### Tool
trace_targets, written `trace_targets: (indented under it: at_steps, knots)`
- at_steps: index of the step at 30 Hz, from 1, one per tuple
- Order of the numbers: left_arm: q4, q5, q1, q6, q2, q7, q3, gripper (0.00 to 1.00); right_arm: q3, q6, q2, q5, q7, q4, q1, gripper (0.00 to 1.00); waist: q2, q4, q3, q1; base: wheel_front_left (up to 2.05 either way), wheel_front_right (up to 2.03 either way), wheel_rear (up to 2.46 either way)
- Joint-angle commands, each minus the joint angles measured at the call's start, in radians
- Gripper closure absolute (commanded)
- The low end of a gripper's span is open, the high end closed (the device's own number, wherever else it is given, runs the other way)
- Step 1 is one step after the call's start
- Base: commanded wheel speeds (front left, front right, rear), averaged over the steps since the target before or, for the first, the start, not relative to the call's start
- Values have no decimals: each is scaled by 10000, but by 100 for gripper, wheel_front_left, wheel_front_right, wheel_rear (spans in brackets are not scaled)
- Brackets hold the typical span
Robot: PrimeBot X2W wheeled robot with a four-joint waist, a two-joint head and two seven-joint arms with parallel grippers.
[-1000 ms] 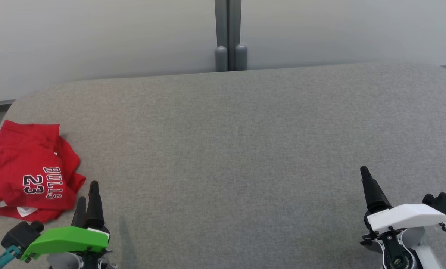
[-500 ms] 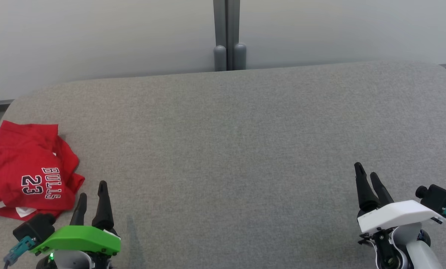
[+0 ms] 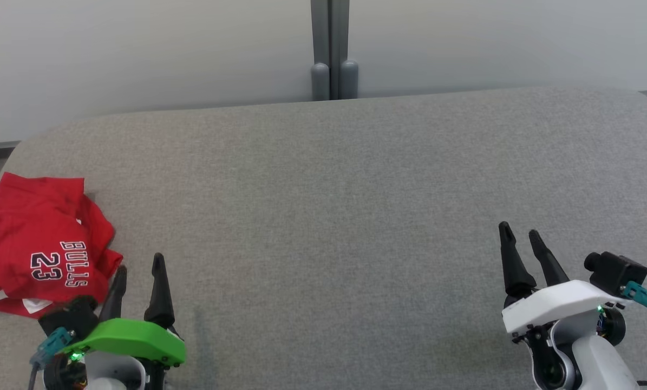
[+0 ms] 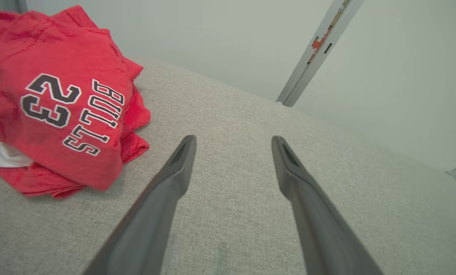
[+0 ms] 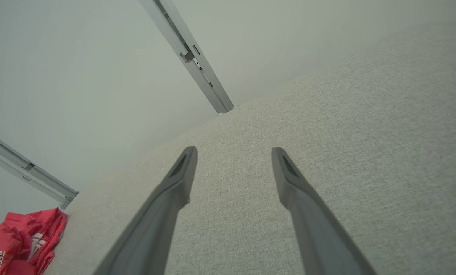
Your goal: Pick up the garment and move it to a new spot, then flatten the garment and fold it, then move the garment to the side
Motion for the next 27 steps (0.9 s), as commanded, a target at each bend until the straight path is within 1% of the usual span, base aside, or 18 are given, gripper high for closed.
trace_targets:
  at_steps: [1,10,19,24,27]
  knots:
    - [-16,314,-321,73,142,-118,-49,0,60,4,-37,-377,-107,-47,-239,0,0,2,14,0,0,0,0]
    - [209,1266,-608,216,213,-356,-342,0,201,4,-21,-1447,-339,177,-186,0,0,-10,27,0,0,0,0]
    - [393,2050,-454,437,183,-569,-547,0,210,5,-28,-2316,-550,365,-48,0,0,-99,10,0,0,0,0]
    - [424,2413,-276,531,103,-690,-489,0,-40,4,-35,-2768,-673,285,6,0,0,-133,-2,0,0,0,0]
    - [482,2594,-189,528,47,-747,-473,0,-178,4,-33,-3057,-730,471,111,0,0,-131,-14,0,0,0,0]
